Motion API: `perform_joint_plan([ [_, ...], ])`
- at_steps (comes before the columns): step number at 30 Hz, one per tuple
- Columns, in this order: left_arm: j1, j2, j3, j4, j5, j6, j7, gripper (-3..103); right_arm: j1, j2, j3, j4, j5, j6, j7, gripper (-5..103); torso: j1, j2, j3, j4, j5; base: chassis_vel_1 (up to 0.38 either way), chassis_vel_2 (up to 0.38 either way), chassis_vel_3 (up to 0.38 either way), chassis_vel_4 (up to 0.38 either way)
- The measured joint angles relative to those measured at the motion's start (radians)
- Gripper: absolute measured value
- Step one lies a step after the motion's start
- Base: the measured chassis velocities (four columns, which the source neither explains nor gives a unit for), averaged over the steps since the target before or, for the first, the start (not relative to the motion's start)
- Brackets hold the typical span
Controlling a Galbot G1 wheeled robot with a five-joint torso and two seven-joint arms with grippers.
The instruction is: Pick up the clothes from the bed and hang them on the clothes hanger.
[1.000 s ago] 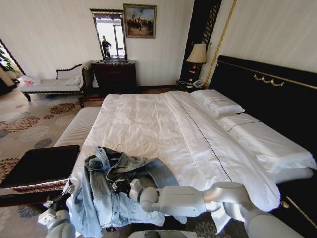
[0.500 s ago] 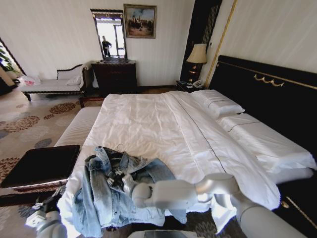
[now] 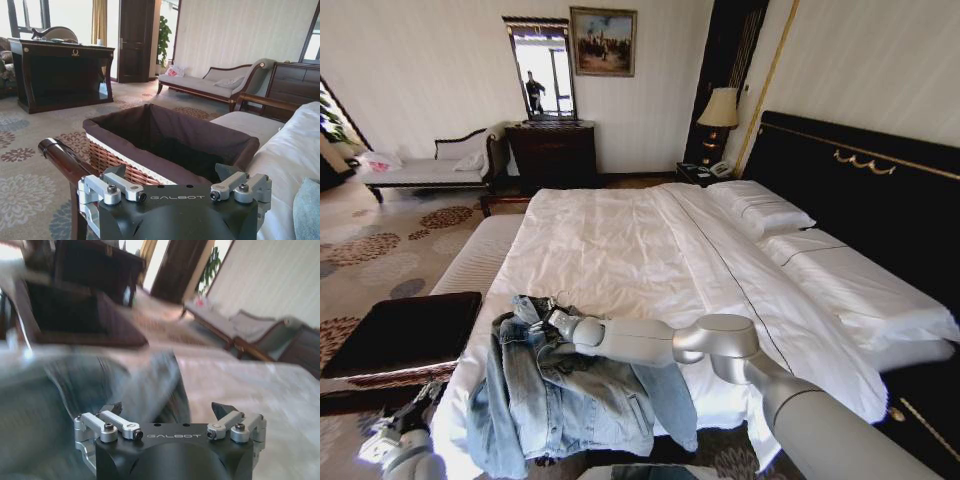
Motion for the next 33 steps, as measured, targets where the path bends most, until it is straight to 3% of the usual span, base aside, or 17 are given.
perform_joint_plan([
  [7,0.024,-0.018,0.008,-0.035,0.010,-0.019,0.002,100,-0.004,0.000,0.000,-0.144,-0.035,-0.147,-0.103,100,0.000,0.000,0.000,-0.0006,0.0003,0.000,0.000,0.000,0.000],
  [13,0.024,-0.024,0.011,-0.039,0.013,-0.022,0.002,100,-0.007,-0.002,0.006,-0.140,0.001,-0.171,-0.094,100,0.000,0.000,0.000,-0.0004,0.0003,0.000,0.000,0.000,0.000],
  [23,0.024,-0.043,0.030,-0.066,0.035,-0.022,0.001,100,-0.019,-0.004,0.042,-0.101,0.044,-0.104,-0.044,100,0.000,0.000,0.000,-0.0004,0.0003,0.000,0.000,0.000,0.000],
  [25,0.025,-0.044,0.030,-0.069,0.037,-0.020,0.000,100,-0.027,-0.004,0.032,-0.110,0.041,-0.022,-0.040,100,0.000,0.000,0.000,-0.0004,0.0003,0.000,0.000,0.000,0.000],
  [27,0.025,-0.044,0.029,-0.069,0.038,-0.019,0.000,100,-0.029,-0.004,0.032,-0.114,0.038,0.011,-0.065,100,0.000,0.000,0.000,-0.0004,0.0003,0.000,0.000,0.000,0.000],
  [33,0.023,-0.042,0.027,-0.067,0.038,-0.018,-0.001,100,-0.024,-0.005,0.037,-0.108,0.057,0.011,-0.074,100,0.000,0.000,0.000,-0.0004,0.0003,0.000,0.000,0.000,0.000],
])
